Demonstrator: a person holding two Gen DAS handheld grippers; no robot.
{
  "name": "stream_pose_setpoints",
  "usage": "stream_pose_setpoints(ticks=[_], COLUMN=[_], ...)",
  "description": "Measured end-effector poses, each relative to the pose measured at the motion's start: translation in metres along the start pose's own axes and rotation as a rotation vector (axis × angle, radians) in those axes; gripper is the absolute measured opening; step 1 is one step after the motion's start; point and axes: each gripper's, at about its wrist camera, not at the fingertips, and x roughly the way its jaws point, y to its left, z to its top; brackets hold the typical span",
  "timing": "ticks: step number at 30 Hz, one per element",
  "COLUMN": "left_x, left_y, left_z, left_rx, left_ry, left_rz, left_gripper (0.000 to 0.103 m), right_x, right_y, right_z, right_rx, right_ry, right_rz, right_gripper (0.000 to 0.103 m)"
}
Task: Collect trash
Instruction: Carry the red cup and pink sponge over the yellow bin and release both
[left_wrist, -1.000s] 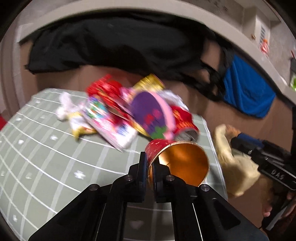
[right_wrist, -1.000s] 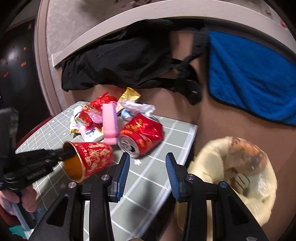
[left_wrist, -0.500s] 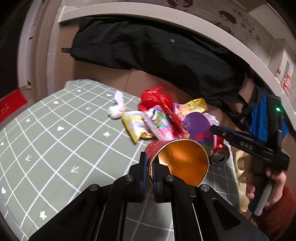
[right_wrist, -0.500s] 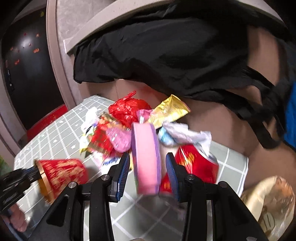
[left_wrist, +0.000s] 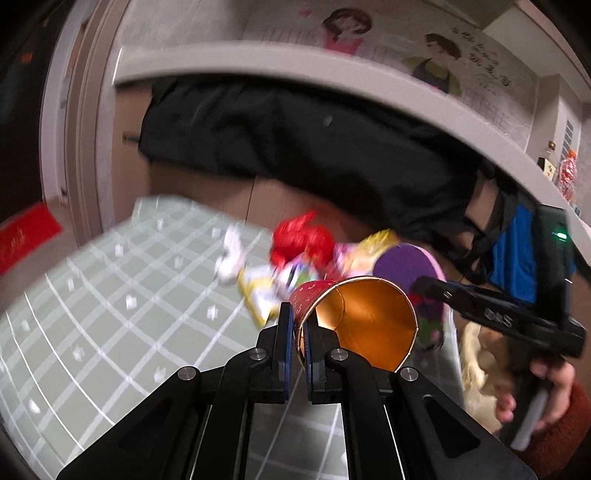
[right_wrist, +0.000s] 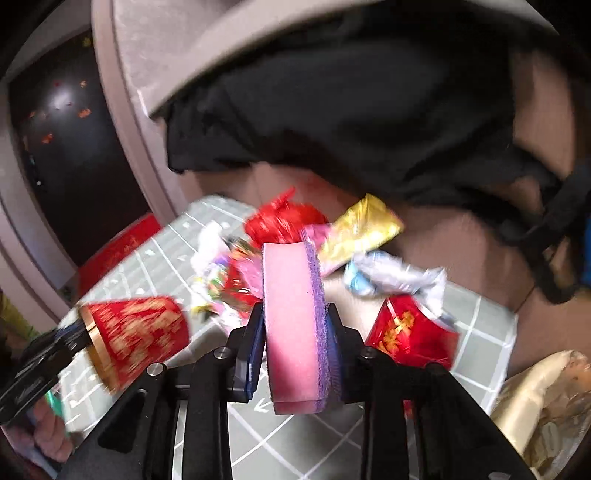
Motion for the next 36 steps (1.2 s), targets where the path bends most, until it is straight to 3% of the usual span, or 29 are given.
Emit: stream_pose_setpoints(ticks=[6, 12, 26, 36], left_x=[-0.026, -0.027, 0.009, 0.036], left_y=[-0.064, -0.127, -0.251, -0.304], left_z=[0.039, 0.046, 0.016, -0.008], left_rx=[0.119, 0.187, 0.262, 0.320], left_ry=[-0.149, -0.179, -0.081, -0.011], left_rz=[0.028, -0.030, -0.281, -0.363], left_gripper=[0.005, 0.005, 0.005, 0.005], right_x=[-0.081, -0.142, -0.229, -0.239], right_y=[-0.017, -0.057, -0.150, -0.184], right_z=[0.011, 0.002, -0.045, -0.070], right_rx=[-0.014, 0.016, 0.178, 0.238], right_ry=[-0.130, -0.190, -0.233, -0.226], right_rz=[-0.082, -0.193, -0.367, -0.423], right_gripper=[0.029, 0.029, 0.029, 0.029])
